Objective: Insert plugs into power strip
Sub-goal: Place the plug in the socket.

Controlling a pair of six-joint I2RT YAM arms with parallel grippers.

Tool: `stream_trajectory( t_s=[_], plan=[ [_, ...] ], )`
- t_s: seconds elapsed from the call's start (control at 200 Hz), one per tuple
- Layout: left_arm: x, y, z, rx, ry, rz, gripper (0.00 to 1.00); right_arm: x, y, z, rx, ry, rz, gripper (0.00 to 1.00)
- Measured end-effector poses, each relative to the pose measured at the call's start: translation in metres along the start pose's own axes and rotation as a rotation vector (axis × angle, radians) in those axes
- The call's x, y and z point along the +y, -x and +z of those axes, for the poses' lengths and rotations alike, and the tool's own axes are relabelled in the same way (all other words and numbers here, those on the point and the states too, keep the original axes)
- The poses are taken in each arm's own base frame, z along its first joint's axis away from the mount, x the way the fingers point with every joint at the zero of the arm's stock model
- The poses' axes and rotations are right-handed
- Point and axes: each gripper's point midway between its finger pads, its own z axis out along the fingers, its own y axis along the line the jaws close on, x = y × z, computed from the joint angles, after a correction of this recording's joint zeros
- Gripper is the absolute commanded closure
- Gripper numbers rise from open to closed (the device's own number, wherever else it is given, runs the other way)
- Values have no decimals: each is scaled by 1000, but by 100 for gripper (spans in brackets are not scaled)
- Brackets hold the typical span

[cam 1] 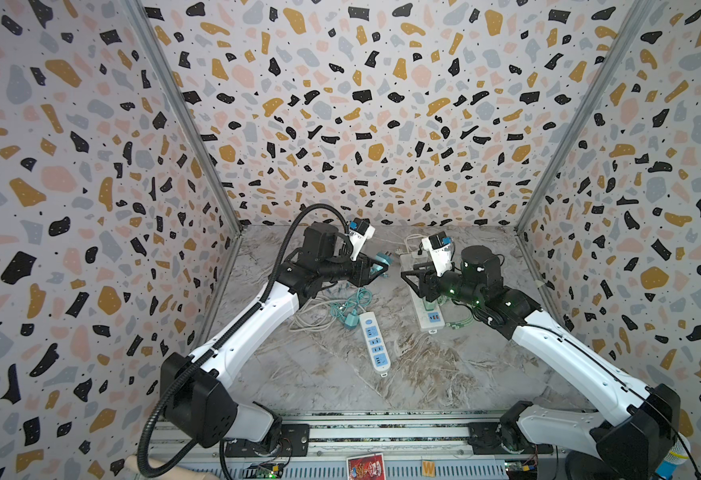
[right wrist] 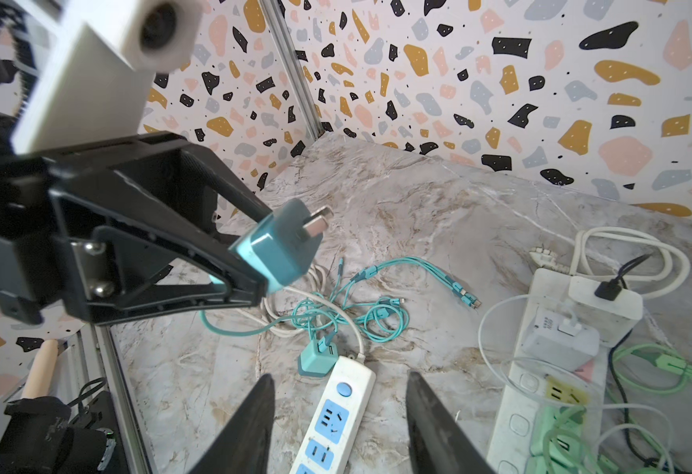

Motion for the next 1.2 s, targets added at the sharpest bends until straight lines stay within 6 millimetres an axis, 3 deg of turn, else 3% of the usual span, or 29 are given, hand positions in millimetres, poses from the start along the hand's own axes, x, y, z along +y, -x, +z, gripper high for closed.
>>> stream_trajectory(
  t_s=[0.125,0.285,0.556,0.786,1.026,1.131,1.201],
  plan=[
    [20,-34,6,82,75,-68,63,-8,-10,3,36,-36,-9,48],
    [45,-94,11,236,191,-135,63,-18,-28,11,104,-69,-22,48],
    [47,-160,34,477,256,-103,59,-33,-80,33,296,-94,-21,49],
    [57,-205,52,643,272,-101,56,-34,-110,32,373,-87,-20,49],
    [71,-231,62,727,296,-112,46,-27,-160,30,476,-64,-21,49],
    [74,-230,64,720,305,-108,39,-22,-170,32,497,-51,-28,48],
    [74,-228,66,709,309,-107,27,-19,-173,35,500,-44,-36,49]
  ],
)
